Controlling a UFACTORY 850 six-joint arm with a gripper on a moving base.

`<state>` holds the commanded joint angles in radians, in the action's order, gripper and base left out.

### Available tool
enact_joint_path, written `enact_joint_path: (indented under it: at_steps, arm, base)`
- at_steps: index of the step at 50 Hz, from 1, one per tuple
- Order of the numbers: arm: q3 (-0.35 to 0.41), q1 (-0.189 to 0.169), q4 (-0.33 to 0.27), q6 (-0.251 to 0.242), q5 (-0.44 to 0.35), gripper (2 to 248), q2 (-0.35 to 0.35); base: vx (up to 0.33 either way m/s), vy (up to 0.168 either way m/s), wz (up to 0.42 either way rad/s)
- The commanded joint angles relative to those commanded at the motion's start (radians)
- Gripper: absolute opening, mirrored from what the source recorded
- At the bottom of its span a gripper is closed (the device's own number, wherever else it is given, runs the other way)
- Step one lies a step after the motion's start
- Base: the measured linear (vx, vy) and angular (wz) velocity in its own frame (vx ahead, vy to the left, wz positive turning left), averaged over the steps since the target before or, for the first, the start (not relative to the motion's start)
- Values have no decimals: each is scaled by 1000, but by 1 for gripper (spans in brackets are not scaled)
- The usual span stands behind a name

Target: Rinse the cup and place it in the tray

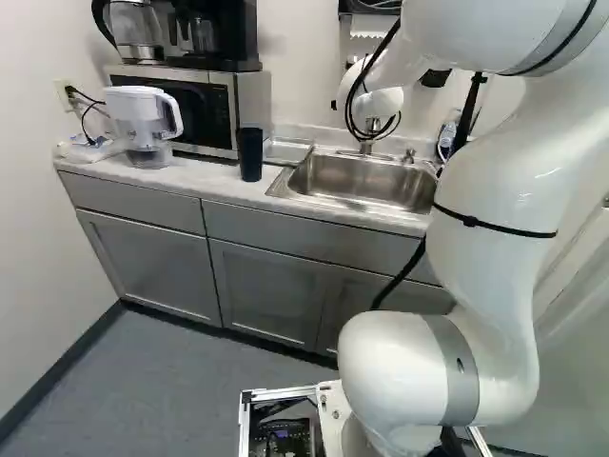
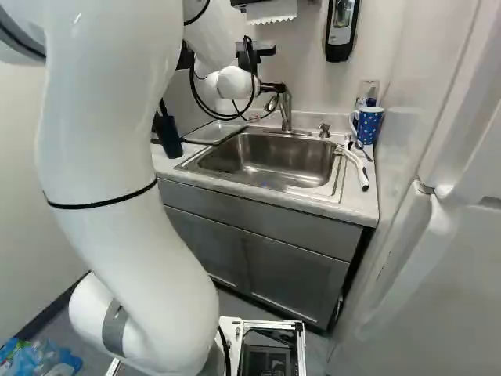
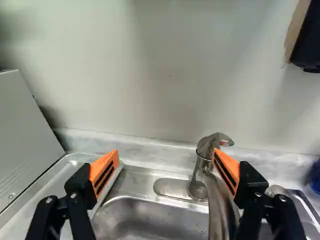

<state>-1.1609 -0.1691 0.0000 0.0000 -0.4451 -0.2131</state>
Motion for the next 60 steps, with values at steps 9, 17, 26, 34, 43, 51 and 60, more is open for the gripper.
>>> enact_joint_path:
  at_steps: [9, 17, 26, 34, 43, 51, 60]
  arm:
    - [-6, -2, 0, 0, 0, 247, -5]
    - [-8, -5, 0, 0, 0, 247, -7]
    - [-10, -9, 0, 0, -3, 247, -9]
    - [-13, -13, 0, 0, -16, 247, -12]
    - [-22, -17, 0, 0, -34, 247, -19]
    - [-31, -20, 0, 0, -54, 247, -28]
    - [-47, -20, 0, 0, -83, 247, -42]
  base:
    - [0, 0, 0]
    - [0, 0, 0]
    - [0, 0, 0]
    - [0, 0, 0]
    - [0, 0, 0]
    - [0, 0, 0]
    - [0, 0, 0]
